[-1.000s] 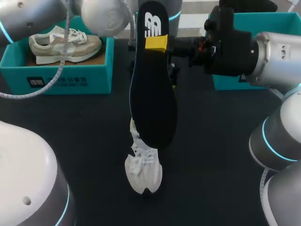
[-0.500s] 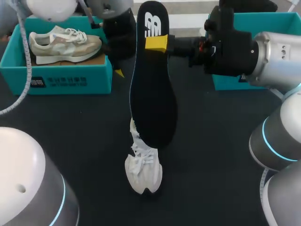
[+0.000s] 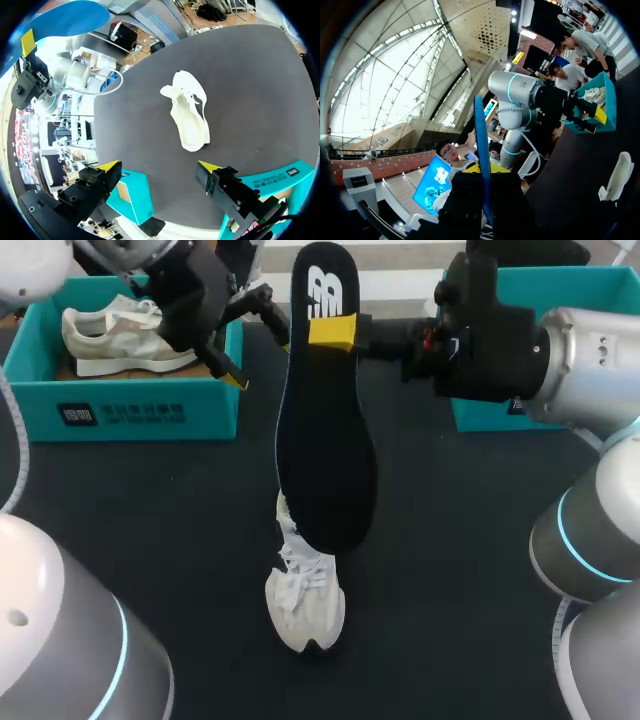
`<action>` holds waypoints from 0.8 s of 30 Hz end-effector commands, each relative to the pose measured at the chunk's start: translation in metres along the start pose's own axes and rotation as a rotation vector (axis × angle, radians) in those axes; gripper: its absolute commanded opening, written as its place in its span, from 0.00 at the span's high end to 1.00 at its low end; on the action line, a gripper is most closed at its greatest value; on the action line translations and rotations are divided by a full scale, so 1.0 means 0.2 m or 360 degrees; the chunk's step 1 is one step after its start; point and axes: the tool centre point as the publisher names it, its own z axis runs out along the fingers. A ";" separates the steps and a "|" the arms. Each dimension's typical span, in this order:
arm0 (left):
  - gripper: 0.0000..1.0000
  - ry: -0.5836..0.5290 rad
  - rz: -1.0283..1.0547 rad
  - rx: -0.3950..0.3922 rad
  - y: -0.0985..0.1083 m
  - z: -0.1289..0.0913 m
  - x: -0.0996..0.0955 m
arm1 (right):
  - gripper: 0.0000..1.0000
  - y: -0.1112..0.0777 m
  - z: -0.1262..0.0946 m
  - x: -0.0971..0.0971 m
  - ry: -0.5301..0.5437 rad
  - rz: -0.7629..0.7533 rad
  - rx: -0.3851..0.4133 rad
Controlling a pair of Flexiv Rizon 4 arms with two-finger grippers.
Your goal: Take the shoe out of the shoebox, open the shoe tongue, remove and reinsert the insole, then place the shoe into the shoebox
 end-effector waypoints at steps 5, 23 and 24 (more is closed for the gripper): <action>0.00 -0.0417 0.0004 -0.0015 -0.02 0.01 0.02 | 1.00 0.00 0.02 0.00 0.0000 0.0001 -0.0007; 0.00 -0.1142 -0.0050 -0.0167 -0.10 0.07 0.00 | 1.00 0.17 -0.19 -0.33 0.0006 0.0733 -0.0269; 0.00 -0.1180 -0.0029 -0.0194 -0.11 0.07 -0.01 | 1.00 0.19 -0.19 -0.35 0.0018 0.0762 -0.0245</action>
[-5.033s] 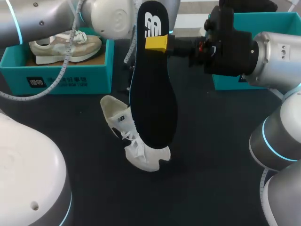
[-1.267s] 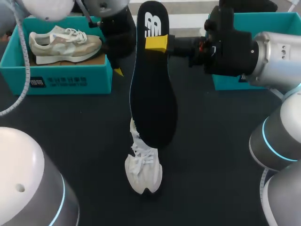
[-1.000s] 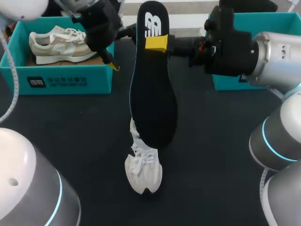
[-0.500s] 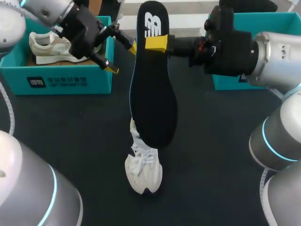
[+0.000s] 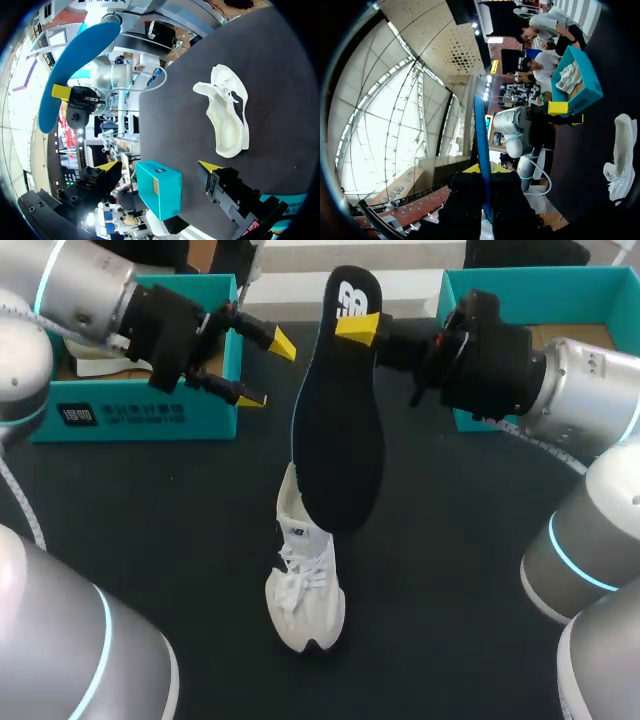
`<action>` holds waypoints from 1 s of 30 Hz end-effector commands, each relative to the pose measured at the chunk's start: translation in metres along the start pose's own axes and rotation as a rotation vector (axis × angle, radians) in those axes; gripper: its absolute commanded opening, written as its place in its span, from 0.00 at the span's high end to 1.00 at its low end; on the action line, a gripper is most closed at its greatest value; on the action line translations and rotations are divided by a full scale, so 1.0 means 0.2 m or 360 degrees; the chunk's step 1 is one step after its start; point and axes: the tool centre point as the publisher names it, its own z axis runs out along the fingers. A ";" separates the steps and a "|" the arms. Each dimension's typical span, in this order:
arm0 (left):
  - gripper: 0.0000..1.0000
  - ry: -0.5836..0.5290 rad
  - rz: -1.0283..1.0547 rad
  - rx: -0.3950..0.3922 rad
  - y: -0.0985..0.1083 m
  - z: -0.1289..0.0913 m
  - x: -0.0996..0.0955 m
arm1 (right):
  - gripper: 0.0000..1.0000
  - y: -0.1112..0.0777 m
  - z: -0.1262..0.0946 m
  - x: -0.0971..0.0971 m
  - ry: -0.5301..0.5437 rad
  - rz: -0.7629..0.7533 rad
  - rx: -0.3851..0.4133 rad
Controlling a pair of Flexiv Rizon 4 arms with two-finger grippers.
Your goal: Take the shoe out of the shoebox, open the shoe tongue, remove and reinsert the insole, then place the shoe into the shoebox
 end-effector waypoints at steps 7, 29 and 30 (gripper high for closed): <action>0.00 -0.0694 0.0193 -0.0147 -0.16 -0.01 -0.02 | 1.00 0.13 -0.05 -0.15 0.0003 0.0365 0.0065; 0.00 -0.0811 0.0201 -0.0170 -0.36 -0.05 -0.22 | 1.00 0.29 0.03 -0.44 -0.0229 0.0797 0.0127; 0.00 -0.0822 0.0183 -0.0159 -0.37 -0.05 -0.22 | 1.00 0.31 0.04 -0.46 -0.0241 0.0805 0.0148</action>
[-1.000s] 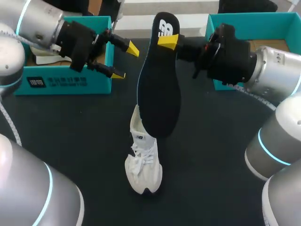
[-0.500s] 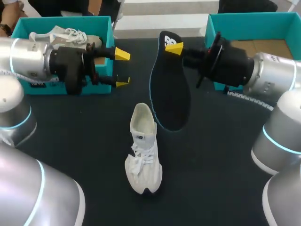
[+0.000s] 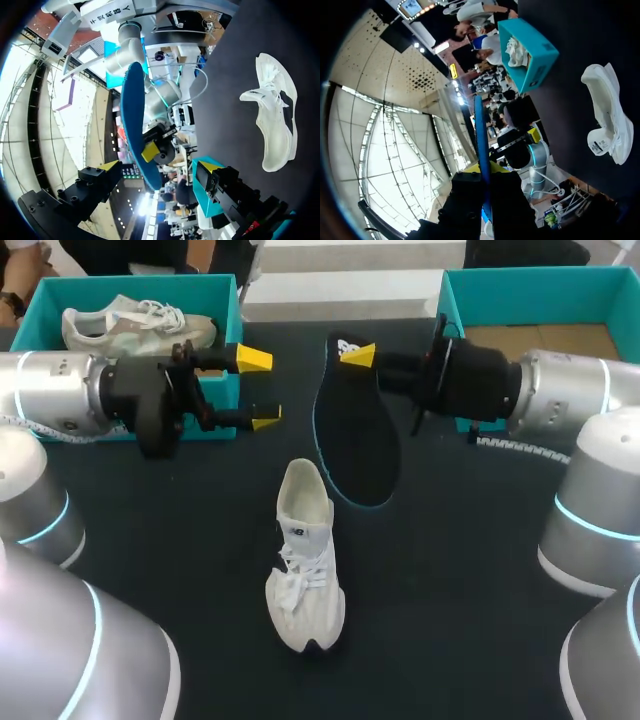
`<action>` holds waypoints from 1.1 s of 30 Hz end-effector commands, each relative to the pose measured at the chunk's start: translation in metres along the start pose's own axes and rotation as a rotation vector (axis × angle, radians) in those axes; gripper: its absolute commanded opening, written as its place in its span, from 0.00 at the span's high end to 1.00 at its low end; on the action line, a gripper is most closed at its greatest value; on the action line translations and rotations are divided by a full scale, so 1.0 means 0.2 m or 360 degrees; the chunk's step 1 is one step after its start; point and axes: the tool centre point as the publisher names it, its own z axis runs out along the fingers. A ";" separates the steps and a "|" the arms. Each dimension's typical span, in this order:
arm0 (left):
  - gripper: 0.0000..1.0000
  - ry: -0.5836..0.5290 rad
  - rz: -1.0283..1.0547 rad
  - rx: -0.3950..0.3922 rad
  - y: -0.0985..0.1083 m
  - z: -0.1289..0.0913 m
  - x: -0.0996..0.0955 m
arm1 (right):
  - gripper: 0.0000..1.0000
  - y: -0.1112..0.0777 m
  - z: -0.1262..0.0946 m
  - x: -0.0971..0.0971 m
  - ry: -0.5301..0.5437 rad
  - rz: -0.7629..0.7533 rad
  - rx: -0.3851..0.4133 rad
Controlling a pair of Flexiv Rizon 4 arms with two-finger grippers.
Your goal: Take the shoe out of the shoebox, open the shoe tongue, remove and reinsert the insole, then place the shoe into the shoebox
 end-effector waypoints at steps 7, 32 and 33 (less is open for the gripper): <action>0.00 -0.0047 -0.0037 -0.0032 -0.12 0.04 -0.08 | 1.00 0.21 0.08 0.01 -0.0181 0.0033 0.0057; 0.16 -0.0101 -0.0032 -0.0100 -0.07 0.20 -0.07 | 1.00 0.35 0.19 -0.03 -0.0387 -0.0037 -0.0236; 0.24 -0.0100 -0.0031 -0.0099 -0.07 0.20 -0.07 | 1.00 0.35 0.19 -0.03 -0.0387 -0.0038 -0.0234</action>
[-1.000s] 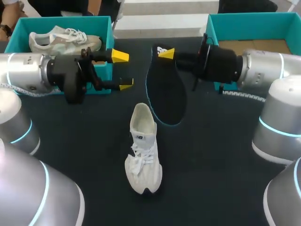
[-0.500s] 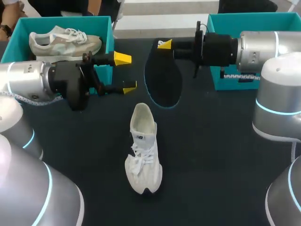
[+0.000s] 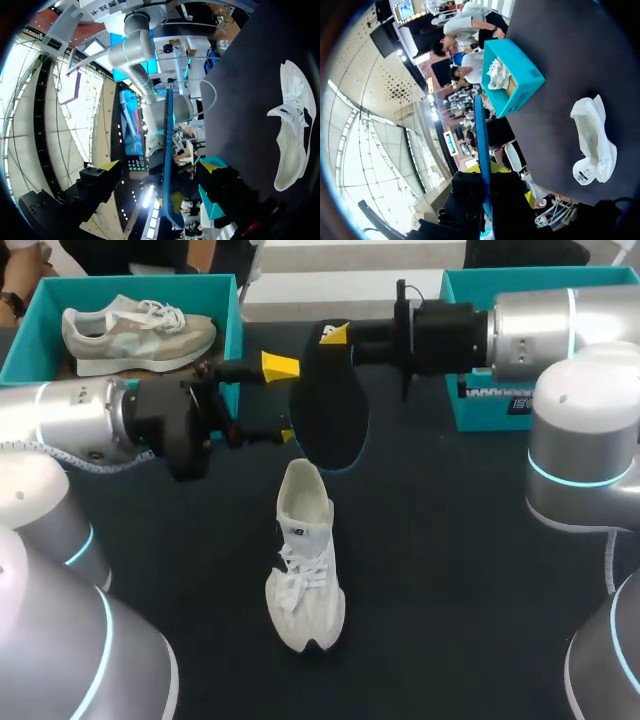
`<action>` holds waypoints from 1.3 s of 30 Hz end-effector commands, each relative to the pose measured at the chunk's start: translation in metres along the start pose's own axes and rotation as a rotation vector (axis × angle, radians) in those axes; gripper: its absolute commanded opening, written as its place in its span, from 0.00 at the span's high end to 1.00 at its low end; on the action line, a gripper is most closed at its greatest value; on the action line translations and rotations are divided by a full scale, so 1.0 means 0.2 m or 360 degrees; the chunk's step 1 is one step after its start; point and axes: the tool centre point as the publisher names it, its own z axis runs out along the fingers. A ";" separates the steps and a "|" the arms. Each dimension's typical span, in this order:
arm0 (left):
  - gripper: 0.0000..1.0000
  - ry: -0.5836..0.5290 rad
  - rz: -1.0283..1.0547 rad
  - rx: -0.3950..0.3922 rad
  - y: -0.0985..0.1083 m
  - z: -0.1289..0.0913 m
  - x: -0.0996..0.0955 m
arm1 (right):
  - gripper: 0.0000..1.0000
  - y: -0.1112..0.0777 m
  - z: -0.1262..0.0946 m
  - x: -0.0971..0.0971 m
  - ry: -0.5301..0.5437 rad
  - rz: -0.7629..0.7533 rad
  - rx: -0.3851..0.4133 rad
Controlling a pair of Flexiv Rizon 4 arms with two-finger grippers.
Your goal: Take the shoe out of the shoebox, open the shoe tongue, remove and reinsert the insole, then place the shoe into the shoebox
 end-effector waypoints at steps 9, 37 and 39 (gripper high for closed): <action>0.73 0.0008 0.0021 0.0028 0.08 0.07 0.04 | 1.00 -0.01 0.09 -0.02 0.0008 -0.0009 0.0024; 1.00 0.0070 -0.0100 0.0168 0.08 -0.12 0.06 | 0.00 -0.09 -0.04 -0.04 0.0099 -0.0440 0.0343; 1.00 0.0072 -0.0096 0.0168 0.09 -0.14 0.05 | 0.00 -0.12 -0.08 -0.04 0.0081 -0.0456 0.0364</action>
